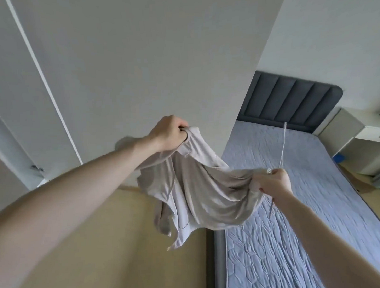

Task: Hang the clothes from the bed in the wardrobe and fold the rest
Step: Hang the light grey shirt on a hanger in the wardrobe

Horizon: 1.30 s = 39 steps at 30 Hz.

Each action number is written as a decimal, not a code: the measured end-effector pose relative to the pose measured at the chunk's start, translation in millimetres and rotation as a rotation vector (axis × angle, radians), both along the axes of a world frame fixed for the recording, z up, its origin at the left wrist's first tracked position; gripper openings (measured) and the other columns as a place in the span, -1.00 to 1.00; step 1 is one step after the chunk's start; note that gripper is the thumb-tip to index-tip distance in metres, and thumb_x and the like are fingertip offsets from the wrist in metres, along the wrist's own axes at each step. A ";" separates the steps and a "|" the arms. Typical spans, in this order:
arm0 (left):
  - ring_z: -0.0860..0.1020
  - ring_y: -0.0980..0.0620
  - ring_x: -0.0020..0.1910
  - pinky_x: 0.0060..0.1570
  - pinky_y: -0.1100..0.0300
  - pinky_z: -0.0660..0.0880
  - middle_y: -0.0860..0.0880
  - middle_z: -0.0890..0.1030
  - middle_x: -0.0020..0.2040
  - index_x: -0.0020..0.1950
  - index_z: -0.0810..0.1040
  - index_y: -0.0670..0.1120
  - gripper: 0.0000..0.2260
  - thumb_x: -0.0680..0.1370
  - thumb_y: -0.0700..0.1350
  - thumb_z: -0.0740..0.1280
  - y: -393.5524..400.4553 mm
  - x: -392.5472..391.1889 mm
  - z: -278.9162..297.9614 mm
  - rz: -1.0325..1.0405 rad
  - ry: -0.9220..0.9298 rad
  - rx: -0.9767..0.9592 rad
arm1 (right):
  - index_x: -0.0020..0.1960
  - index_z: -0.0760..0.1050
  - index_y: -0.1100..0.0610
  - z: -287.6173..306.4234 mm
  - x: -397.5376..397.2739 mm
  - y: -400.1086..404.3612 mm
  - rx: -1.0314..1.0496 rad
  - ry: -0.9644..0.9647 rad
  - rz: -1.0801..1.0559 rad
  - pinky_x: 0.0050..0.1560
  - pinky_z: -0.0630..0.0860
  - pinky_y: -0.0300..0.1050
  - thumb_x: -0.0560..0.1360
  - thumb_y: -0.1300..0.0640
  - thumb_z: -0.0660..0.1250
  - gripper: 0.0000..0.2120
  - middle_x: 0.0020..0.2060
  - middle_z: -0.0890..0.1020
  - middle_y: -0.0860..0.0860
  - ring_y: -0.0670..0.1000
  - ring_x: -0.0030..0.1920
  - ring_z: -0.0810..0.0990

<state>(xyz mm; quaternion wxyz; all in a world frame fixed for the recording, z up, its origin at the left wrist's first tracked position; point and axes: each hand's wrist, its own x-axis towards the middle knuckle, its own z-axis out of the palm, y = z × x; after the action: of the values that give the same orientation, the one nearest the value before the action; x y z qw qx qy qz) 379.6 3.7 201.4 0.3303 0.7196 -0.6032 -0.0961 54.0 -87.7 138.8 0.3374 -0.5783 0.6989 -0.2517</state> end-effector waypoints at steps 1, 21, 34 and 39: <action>0.18 0.02 -0.36 -0.38 0.07 0.20 -0.03 0.24 -0.42 -0.38 0.33 -0.14 -0.83 0.41 -0.25 0.21 -1.3 -5.2 21.3 -0.028 -0.021 -0.005 | -0.18 0.49 0.15 -2.7 7.2 7.5 -0.015 0.034 0.047 -0.24 0.58 0.02 0.22 0.19 0.48 -0.77 -0.36 0.60 0.03 0.12 -0.33 0.63; 0.53 -0.05 -0.36 -0.35 0.18 0.45 -0.01 0.65 -0.26 -0.31 0.53 -0.04 -0.49 0.16 0.36 0.57 40.9 90.5 32.0 0.122 -0.635 0.421 | -0.26 0.19 0.03 88.9 91.3 28.4 -0.363 -0.619 0.234 -0.52 0.37 -0.16 0.50 0.22 0.37 -0.64 -0.56 0.32 -0.15 -0.04 -0.56 0.33; 0.59 -0.09 -0.10 -0.18 0.11 0.45 -0.10 0.67 -0.13 -0.09 0.69 -0.06 -0.78 0.41 -0.13 0.25 72.3 106.1 -47.7 0.562 0.544 -0.137 | -0.27 0.19 0.05 86.1 85.5 33.9 -0.582 -0.221 0.295 -0.34 0.28 -0.08 0.56 0.15 0.30 -0.67 -0.40 0.32 -0.02 0.01 -0.37 0.26; 0.52 -0.05 -0.21 -0.33 0.20 0.38 -0.03 0.58 -0.26 -0.15 0.58 -0.16 -0.71 0.52 0.07 0.30 54.9 99.6 5.0 0.456 0.414 -0.325 | -0.33 0.18 0.05 82.3 63.9 28.1 -0.660 -0.042 0.244 -0.37 0.21 -0.04 0.56 0.19 0.26 -0.65 -0.46 0.32 -0.04 0.02 -0.40 0.22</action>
<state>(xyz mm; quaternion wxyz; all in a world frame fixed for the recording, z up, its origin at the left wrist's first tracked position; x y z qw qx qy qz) 479.2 58.6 206.4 0.5690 0.7391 -0.3544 -0.0666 117.8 -59.6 221.1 0.1741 -0.7302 0.4985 -0.4336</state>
